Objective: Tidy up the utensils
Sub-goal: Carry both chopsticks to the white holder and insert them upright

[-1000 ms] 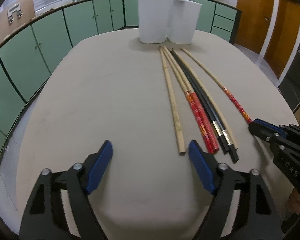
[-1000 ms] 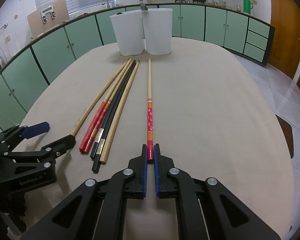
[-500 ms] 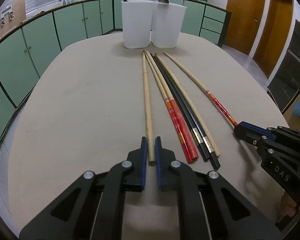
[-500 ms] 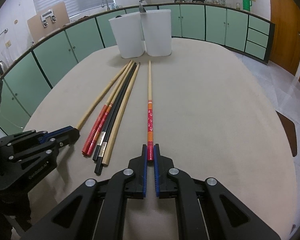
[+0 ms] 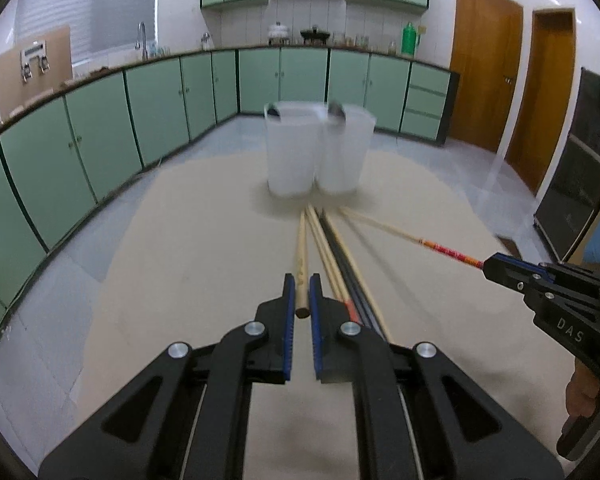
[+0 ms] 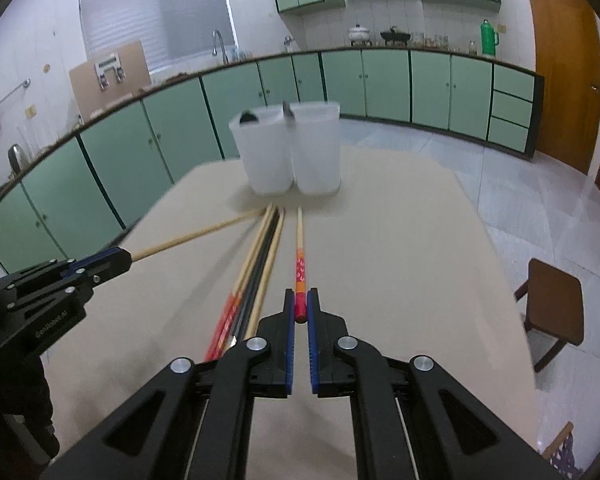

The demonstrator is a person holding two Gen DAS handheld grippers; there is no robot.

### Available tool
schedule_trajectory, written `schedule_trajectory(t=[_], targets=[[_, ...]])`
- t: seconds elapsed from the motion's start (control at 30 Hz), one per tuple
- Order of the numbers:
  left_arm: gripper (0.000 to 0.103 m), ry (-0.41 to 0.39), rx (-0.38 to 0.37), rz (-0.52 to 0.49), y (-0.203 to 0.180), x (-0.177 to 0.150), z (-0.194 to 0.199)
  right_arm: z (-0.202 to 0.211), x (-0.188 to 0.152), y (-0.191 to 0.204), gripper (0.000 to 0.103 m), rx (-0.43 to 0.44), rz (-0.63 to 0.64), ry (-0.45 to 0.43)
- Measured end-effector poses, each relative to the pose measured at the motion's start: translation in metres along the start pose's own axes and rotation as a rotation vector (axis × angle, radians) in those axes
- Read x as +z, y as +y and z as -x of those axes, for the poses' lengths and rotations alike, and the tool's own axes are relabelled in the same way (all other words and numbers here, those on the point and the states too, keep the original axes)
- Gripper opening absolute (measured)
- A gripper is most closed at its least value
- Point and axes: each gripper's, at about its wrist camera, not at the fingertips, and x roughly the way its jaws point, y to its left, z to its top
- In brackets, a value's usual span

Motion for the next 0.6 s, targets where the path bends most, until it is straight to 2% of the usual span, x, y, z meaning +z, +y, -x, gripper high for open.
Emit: schedule_trajectory(t=[0.3,0.6], targets=[[0.006,-0.126,-0.017,-0.031,-0.001,0.053,0.02,0.023,0.05,0.003,0.006,0.033,0.034,-0.088],[0.006,-0.18,-0.053,-0.035,0.002,0.096,0.026,0.03,0.118,0.009,0.006,0.08,0.07,-0.124]])
